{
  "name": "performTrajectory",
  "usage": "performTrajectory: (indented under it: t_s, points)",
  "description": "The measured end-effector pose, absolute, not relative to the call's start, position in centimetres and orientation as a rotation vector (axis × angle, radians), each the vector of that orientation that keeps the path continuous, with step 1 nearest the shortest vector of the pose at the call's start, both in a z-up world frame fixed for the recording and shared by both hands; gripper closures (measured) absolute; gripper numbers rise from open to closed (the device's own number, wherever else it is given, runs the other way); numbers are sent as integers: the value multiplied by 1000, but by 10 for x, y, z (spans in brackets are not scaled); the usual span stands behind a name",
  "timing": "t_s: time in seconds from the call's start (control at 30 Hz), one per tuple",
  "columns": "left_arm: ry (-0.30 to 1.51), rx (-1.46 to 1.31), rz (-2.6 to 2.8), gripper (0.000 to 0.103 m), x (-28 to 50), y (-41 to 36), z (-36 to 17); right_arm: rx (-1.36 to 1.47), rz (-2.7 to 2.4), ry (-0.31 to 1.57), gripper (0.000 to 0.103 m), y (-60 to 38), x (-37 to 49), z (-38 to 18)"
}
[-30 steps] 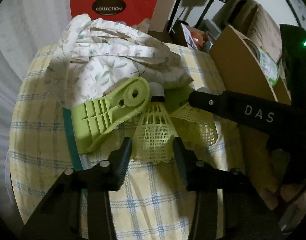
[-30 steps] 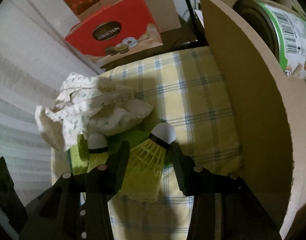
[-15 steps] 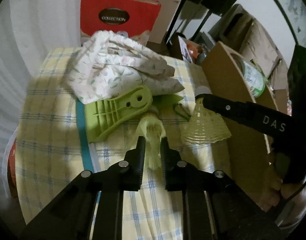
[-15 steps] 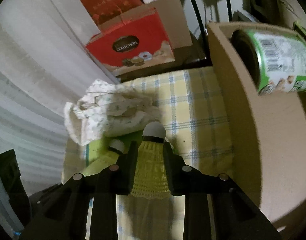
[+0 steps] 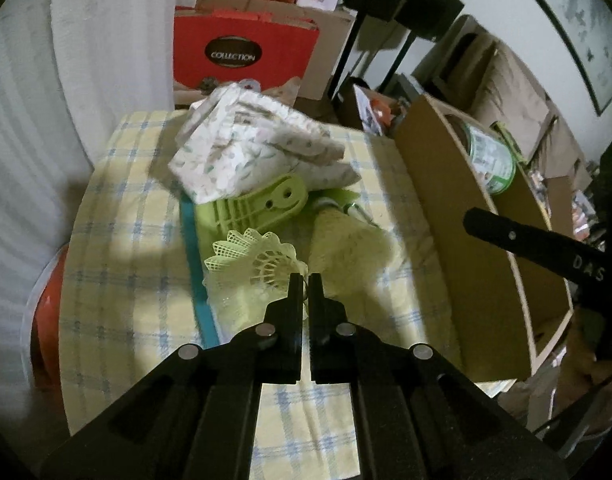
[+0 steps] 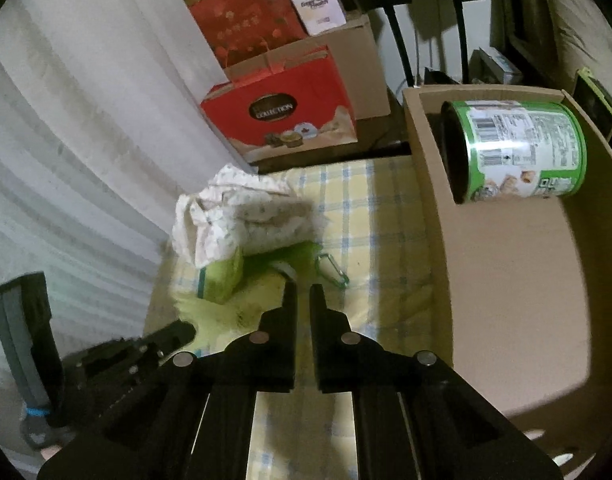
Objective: Organize objects
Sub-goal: 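Grasp a yellow shuttlecock with the left gripper while the right gripper holds its own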
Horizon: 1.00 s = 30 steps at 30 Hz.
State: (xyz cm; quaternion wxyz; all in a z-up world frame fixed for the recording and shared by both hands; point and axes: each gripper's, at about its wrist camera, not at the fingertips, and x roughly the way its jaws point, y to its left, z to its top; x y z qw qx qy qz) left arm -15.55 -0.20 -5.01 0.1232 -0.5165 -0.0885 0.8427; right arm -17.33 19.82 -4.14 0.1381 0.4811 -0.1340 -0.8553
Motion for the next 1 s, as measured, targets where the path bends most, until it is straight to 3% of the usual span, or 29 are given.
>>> performTrajectory:
  t_s: [0.07, 0.13, 0.2, 0.33, 0.4, 0.67, 0.8, 1.0]
  points:
    - [-233, -1528, 2451, 99, -150, -4, -54, 1431, -2450, -364, 96, 196, -170, -50]
    - [-219, -1532, 2480, 85, -144, -8, -53, 1458, -2433, -345, 96, 196, -169, -59]
    - [-229, -1515, 2512, 63, -139, -14, -50, 1477, -2416, -345, 95, 194, -169, -68]
    - [-197, -1480, 2547, 55, -142, -22, -41, 1492, -2383, -408, 69, 190, -175, -76]
    - [-144, -1476, 2540, 46, -148, -19, -41, 1492, -2367, -428, 68, 185, -179, -76]
    - [50, -1506, 2463, 46, -163, -2, -64, 1538, -2308, -423, 66, 161, -205, -89]
    - [108, -1526, 2443, 46, -167, 0, -74, 1569, -2274, -440, 56, 152, -218, -98]
    - [195, -1541, 2427, 44, -170, 4, -83, 1633, -2236, -420, 52, 134, -231, -116]
